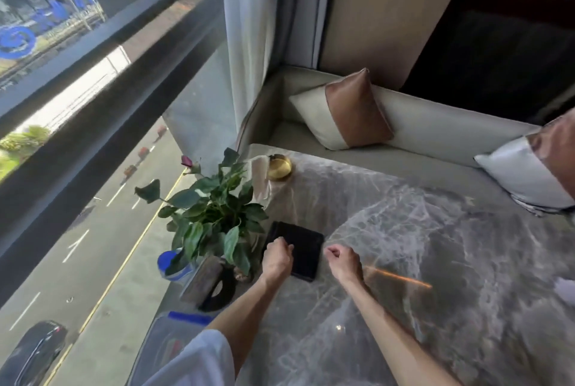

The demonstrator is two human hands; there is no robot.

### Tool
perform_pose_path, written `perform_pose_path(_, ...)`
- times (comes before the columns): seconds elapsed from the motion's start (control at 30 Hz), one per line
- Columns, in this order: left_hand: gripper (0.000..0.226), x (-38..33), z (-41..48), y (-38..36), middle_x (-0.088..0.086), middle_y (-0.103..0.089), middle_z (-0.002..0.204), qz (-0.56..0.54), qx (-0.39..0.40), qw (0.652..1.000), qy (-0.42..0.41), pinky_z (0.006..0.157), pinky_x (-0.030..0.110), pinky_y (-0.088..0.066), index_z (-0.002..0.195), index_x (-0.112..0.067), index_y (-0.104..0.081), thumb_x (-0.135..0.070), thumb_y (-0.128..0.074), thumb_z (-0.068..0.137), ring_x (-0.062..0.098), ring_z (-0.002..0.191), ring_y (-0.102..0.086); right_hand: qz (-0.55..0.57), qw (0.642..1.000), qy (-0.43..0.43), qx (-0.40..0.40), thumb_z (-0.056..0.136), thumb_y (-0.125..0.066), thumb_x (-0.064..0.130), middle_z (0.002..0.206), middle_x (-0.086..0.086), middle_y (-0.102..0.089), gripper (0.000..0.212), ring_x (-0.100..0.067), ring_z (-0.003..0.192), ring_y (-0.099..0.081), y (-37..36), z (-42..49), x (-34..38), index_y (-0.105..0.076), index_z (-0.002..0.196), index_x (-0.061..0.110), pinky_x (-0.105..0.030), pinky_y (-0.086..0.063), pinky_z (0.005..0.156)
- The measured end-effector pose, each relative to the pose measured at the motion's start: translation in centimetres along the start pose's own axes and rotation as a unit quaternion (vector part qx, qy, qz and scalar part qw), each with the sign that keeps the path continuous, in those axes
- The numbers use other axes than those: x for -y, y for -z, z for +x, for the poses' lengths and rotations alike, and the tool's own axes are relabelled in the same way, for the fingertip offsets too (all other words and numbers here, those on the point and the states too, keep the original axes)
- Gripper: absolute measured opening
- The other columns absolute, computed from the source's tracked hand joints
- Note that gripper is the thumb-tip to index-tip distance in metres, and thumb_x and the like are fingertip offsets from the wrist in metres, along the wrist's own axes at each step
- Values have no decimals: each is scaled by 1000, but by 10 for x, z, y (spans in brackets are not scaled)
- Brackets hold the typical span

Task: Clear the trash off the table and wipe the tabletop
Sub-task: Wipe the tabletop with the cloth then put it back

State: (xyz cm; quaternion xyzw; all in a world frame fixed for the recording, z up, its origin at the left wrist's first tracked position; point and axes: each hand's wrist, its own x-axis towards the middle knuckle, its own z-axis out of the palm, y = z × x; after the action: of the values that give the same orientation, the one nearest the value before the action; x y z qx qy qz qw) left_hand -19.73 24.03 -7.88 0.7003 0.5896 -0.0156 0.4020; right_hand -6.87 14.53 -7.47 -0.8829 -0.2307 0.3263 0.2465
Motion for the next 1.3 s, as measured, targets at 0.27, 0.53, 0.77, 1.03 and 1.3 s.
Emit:
perform_pose_path(0.27,50,7,57,-25,22,-48,134,86,1,994,64,97,40,-43,134,-1,-37,-29,-48,95,37,125,-44,28,987,-34,154,92,-53,10,128,-12,-60,38,-23,118,-57,-49,50,19,-54,130,10,-22,-41,93)
perform_pose_path(0.53,55,8,73,-32,16,-54,128,139,10,976,165,89,38,-49,128,-3,-42,-33,-64,87,31,120,-53,-73,957,-43,279,90,-52,13,142,-9,-21,69,-23,136,-24,-70,67,11,-20,151,15,-22,-25,110)
perform_pose_path(0.77,25,24,82,-30,14,-66,112,123,-11,981,147,82,39,-52,113,-6,-60,-12,-49,92,32,107,-62,-33,953,-49,297,93,-46,9,152,-4,-14,61,-20,141,-19,-66,61,8,-24,150,15,-20,-18,111)
perform_pose_path(1.03,18,2,37,-16,16,-65,101,149,-39,983,-102,70,40,-47,101,-7,-59,-12,-49,86,37,92,-63,246,892,-180,333,87,-44,65,155,5,-30,76,-14,141,-29,-49,30,19,-23,150,29,-41,-21,118)
perform_pose_path(1.3,31,-43,-51,-53,-2,-59,77,338,-26,864,-372,61,27,-52,80,-22,-66,-24,-79,51,18,70,-60,587,734,-218,264,78,-48,73,95,-12,-73,70,-25,97,-67,11,-15,-6,-71,90,8,-37,-47,91)
